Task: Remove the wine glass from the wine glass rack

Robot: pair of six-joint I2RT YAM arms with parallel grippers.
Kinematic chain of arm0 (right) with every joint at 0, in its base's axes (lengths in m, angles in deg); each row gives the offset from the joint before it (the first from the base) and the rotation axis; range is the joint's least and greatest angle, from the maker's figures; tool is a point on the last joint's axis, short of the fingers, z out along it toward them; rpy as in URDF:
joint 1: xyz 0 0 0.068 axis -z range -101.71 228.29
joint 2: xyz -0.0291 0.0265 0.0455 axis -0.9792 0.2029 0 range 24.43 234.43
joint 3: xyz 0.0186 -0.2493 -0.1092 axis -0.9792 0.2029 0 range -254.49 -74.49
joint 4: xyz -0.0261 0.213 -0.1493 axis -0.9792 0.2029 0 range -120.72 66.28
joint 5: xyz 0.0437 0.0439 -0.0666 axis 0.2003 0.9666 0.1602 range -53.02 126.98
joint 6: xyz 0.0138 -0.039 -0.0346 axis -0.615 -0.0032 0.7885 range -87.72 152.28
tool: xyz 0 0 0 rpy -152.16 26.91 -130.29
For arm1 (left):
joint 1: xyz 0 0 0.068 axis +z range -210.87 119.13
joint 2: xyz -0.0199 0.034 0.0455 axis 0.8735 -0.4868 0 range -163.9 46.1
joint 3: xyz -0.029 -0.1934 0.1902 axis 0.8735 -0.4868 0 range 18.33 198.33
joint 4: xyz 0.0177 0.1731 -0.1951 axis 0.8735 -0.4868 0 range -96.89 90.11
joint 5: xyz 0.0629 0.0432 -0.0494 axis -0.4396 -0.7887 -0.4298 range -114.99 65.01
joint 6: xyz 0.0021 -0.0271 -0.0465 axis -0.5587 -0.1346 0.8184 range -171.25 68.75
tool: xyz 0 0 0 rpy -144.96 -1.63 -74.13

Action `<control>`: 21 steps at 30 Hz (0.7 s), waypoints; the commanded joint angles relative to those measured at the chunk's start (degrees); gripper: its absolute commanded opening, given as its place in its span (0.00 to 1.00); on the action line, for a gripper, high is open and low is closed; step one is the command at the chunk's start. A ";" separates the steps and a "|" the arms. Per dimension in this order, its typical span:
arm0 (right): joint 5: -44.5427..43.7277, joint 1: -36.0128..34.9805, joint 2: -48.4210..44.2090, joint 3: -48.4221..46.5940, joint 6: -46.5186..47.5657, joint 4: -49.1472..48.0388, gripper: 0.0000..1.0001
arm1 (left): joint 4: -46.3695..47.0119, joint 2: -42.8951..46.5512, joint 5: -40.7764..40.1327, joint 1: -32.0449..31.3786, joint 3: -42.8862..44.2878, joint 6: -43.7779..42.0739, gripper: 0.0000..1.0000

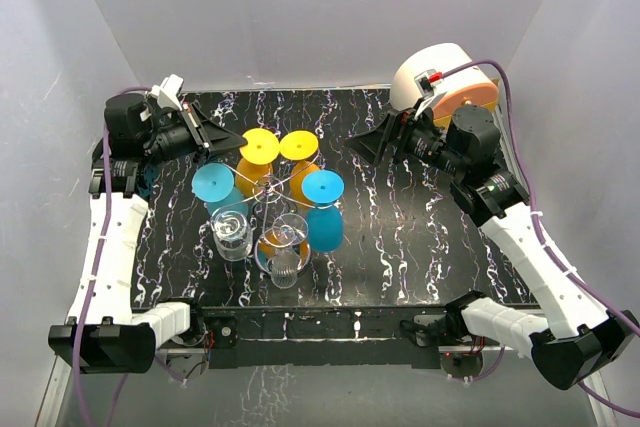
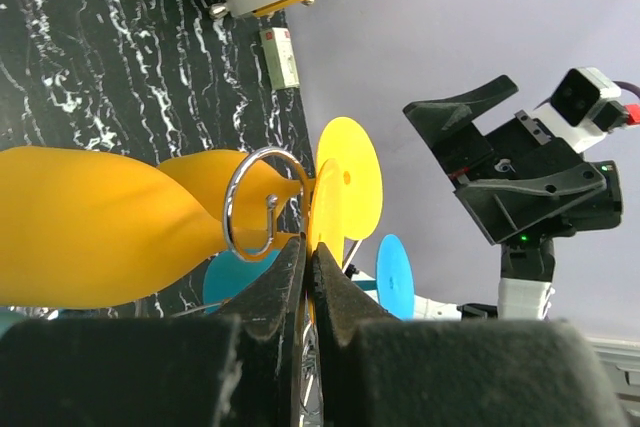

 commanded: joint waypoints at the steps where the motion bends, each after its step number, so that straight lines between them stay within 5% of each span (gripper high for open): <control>1: 0.42 0.16 -0.59 -0.96 -0.12 -3.65 0.98 | -5.46 2.18 -2.44 -0.08 3.17 -2.62 0.00; 21: 1.00 0.16 -1.45 -0.71 -0.24 -3.55 0.98 | -17.88 2.33 -15.25 -0.08 12.19 -7.83 0.00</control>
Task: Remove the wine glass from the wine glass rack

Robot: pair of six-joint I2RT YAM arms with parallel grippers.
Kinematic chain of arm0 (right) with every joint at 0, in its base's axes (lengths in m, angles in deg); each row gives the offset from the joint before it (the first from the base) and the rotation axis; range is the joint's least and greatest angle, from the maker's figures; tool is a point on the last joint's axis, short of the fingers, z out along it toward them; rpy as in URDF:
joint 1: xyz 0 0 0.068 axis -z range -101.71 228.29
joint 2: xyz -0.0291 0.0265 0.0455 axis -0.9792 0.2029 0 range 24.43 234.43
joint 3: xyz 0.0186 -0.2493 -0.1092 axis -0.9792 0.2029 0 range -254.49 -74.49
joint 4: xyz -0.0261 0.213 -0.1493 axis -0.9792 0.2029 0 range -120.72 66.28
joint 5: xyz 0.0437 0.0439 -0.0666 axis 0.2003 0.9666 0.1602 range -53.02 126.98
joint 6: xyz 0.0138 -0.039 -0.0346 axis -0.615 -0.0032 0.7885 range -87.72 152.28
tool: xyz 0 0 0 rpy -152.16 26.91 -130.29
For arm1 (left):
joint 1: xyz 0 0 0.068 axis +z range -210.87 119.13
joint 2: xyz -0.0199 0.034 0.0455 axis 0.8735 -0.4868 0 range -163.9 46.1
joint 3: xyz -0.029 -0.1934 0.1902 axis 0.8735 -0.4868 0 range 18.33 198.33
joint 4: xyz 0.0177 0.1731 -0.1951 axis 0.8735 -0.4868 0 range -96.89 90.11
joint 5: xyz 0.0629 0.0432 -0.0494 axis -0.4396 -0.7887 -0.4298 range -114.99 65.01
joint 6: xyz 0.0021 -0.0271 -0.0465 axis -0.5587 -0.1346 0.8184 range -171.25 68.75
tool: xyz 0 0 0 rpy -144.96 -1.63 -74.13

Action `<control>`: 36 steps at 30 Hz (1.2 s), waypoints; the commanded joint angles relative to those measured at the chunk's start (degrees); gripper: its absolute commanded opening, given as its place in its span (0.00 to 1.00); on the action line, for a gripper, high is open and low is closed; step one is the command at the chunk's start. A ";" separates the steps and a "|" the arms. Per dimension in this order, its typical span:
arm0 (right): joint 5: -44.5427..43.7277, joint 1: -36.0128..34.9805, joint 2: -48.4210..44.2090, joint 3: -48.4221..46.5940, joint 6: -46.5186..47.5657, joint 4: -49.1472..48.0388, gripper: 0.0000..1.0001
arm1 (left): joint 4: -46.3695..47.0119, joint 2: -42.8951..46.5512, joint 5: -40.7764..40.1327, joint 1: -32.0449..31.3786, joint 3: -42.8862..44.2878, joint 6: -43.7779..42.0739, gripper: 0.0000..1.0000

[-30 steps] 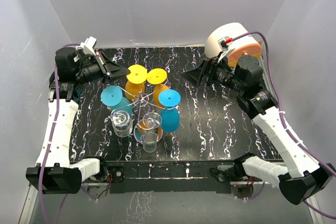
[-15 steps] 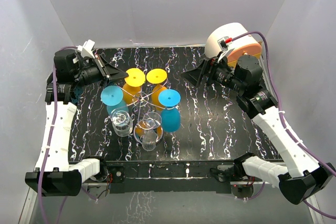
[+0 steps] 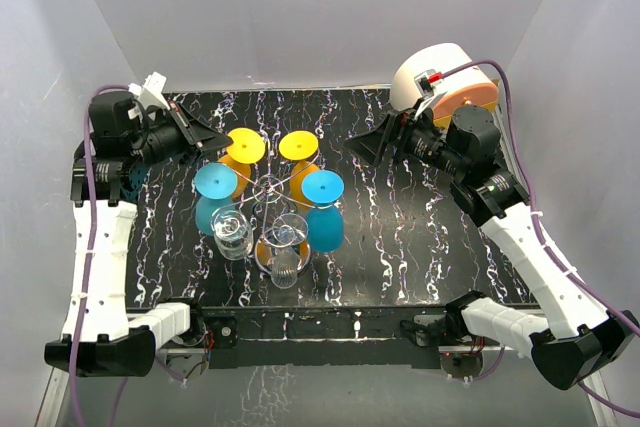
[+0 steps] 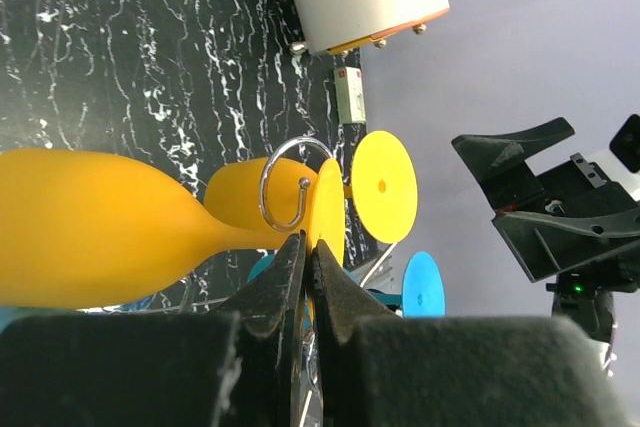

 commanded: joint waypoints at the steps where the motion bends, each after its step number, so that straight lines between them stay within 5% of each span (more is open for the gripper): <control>1: 0.55 0.17 -1.39 -0.74 -0.34 -3.62 0.98 | -2.97 1.08 -3.83 -0.01 4.19 -2.44 0.00; 9: -0.61 0.15 0.10 -2.56 -0.80 -3.79 0.98 | 0.09 -2.68 -13.53 0.01 14.57 -5.23 0.00; 15: -3.40 0.15 2.07 -5.71 -2.24 -5.64 0.98 | 12.30 -8.67 -10.76 0.01 21.73 -0.12 0.00; 27: -3.80 0.15 8.75 -10.66 -12.88 -20.03 0.98 | 71.20 -19.30 7.88 -0.02 21.19 45.14 0.00; 36: 0.90 0.16 14.85 -7.59 -32.23 -49.46 0.98 | 101.75 -13.34 7.68 -0.58 2.81 68.54 0.00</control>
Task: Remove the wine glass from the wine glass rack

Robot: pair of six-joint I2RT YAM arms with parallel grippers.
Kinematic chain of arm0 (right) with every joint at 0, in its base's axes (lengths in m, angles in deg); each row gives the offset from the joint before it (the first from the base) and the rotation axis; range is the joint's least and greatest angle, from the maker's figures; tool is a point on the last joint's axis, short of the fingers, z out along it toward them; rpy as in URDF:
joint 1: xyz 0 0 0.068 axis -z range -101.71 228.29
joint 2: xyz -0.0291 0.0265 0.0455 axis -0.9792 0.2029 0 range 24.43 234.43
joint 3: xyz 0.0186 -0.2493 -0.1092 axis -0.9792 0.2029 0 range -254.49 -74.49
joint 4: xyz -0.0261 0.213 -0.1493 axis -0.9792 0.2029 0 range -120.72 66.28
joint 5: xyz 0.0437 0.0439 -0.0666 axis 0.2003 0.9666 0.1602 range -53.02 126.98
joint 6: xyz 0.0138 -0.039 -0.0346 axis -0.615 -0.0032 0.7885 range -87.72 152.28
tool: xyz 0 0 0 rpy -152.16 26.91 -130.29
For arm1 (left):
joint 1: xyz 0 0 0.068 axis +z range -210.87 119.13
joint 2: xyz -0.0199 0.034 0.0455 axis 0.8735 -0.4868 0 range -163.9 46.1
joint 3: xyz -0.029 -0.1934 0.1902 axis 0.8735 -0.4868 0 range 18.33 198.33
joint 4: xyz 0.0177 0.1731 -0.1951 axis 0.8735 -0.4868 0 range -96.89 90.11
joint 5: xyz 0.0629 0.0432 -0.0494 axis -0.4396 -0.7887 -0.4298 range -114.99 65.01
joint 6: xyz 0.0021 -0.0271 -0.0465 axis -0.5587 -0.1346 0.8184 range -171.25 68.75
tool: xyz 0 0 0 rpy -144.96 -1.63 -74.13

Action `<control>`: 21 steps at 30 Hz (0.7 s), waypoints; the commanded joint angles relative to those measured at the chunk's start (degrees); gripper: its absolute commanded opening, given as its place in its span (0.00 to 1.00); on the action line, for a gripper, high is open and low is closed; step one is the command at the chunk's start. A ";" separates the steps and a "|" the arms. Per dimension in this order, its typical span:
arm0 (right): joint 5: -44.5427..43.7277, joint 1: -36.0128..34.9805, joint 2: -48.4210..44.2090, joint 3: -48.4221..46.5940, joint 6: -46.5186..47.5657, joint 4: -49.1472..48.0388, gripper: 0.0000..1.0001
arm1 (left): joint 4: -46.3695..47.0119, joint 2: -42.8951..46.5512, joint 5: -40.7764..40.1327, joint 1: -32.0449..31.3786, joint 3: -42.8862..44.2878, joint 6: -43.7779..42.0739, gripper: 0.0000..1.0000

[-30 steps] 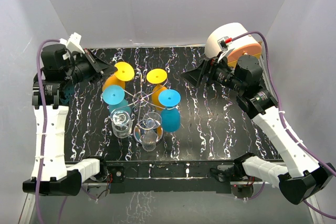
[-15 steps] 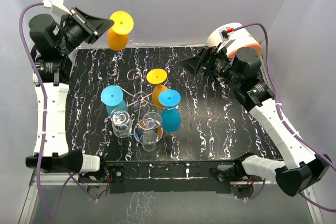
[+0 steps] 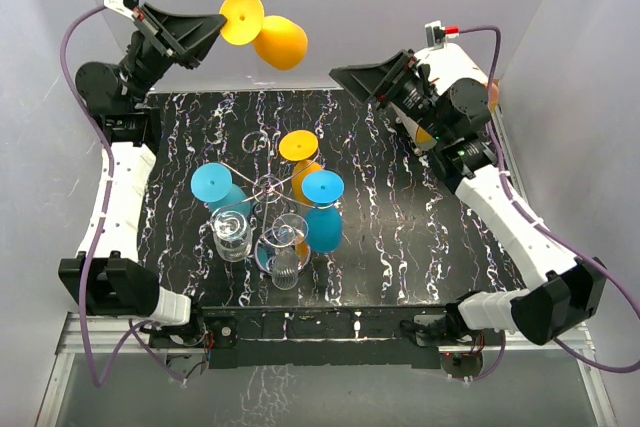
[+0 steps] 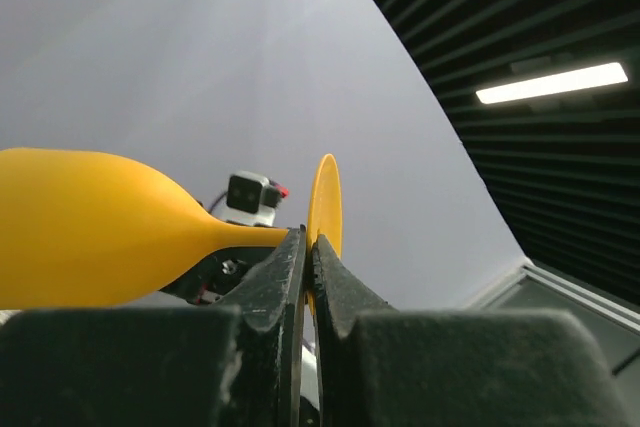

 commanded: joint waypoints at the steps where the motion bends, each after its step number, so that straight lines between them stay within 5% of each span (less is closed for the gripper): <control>1: 3.07 0.04 3.04 0.04 -14.93 -24.69 0.98 | 20.31 5.99 0.49 -0.56 -5.61 12.83 0.00; 15: 4.50 -6.71 11.62 -4.23 -25.43 -39.33 0.87 | 33.91 7.43 -1.27 -1.00 -13.05 21.14 0.00; 21: 4.20 -9.33 11.61 -3.89 -29.41 -44.25 0.61 | 38.16 6.51 -2.17 -1.17 -15.32 24.18 0.00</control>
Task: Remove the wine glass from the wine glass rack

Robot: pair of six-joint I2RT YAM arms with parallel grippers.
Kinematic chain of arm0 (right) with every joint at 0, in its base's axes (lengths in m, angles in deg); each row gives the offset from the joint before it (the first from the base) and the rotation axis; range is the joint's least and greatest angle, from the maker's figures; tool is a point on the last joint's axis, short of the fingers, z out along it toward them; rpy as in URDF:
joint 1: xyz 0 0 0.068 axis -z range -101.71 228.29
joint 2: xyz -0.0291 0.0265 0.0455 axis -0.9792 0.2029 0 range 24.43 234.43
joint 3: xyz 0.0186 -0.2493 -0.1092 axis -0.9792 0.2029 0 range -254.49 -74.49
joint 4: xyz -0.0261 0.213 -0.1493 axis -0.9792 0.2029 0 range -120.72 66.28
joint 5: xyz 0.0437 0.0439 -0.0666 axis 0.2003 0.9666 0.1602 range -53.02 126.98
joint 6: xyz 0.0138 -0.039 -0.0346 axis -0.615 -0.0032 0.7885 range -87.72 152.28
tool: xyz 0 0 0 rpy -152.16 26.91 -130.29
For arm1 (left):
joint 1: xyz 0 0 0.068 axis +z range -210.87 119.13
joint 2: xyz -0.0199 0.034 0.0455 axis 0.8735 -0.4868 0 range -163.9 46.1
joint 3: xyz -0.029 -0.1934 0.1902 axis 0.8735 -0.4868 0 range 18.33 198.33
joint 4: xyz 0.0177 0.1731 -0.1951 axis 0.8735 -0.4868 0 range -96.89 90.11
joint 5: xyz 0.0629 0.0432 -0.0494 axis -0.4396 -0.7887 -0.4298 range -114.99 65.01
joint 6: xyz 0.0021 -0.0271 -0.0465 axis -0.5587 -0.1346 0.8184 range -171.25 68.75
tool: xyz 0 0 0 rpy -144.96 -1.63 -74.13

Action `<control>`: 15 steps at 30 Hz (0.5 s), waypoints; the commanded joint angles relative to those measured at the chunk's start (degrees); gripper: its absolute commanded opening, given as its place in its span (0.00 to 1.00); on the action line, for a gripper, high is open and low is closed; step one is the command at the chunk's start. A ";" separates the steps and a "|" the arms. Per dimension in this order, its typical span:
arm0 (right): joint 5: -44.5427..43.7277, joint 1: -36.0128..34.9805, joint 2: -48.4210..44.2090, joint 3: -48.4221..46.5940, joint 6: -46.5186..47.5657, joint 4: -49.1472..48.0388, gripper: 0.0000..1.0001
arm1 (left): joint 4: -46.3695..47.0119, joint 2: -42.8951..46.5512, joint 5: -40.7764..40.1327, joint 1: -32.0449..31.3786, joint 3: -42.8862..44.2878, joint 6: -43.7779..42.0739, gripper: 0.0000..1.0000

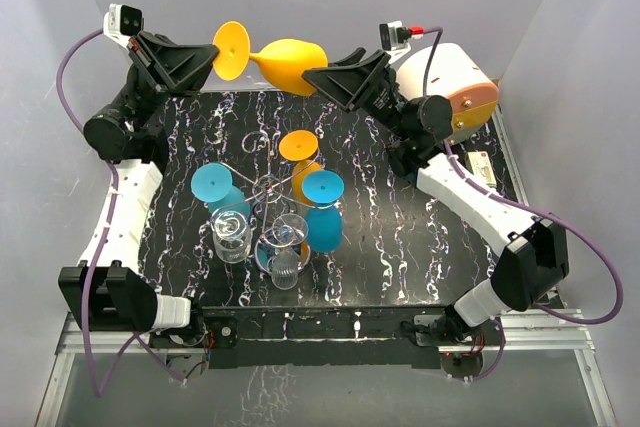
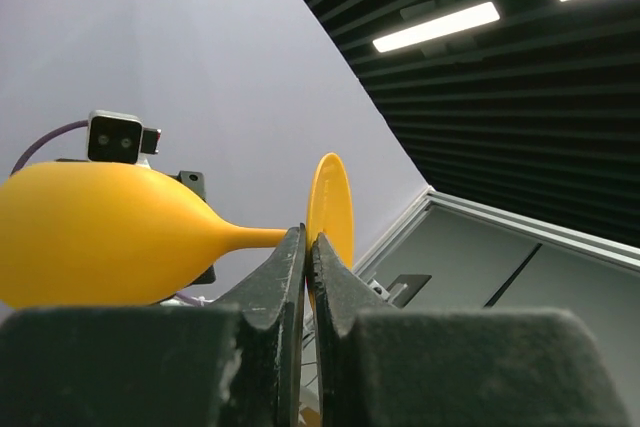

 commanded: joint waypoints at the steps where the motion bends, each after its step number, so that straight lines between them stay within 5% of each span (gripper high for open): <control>1: -0.05 -1.70 -1.19 -2.11 -4.62 -9.73 0.55 | 8.01 1.00 -1.99 -0.40 -1.16 3.31 0.00; 8: -2.12 -2.33 -4.36 0.85 -7.25 -13.77 0.08 | 4.62 2.68 -2.45 -0.35 -4.78 1.18 0.00; 10: -3.55 -2.33 -6.17 1.97 -6.57 -12.65 0.00 | -0.86 4.80 -2.33 -0.36 -6.96 -2.65 0.25; 13: -7.70 -2.33 -10.16 4.61 -3.41 -6.76 0.00 | -12.26 9.66 -2.61 -0.34 -10.32 -9.40 0.79; 15: -12.04 -2.33 -13.61 6.04 1.33 0.58 0.00 | -21.93 12.45 -1.89 -0.25 -10.79 -15.35 0.97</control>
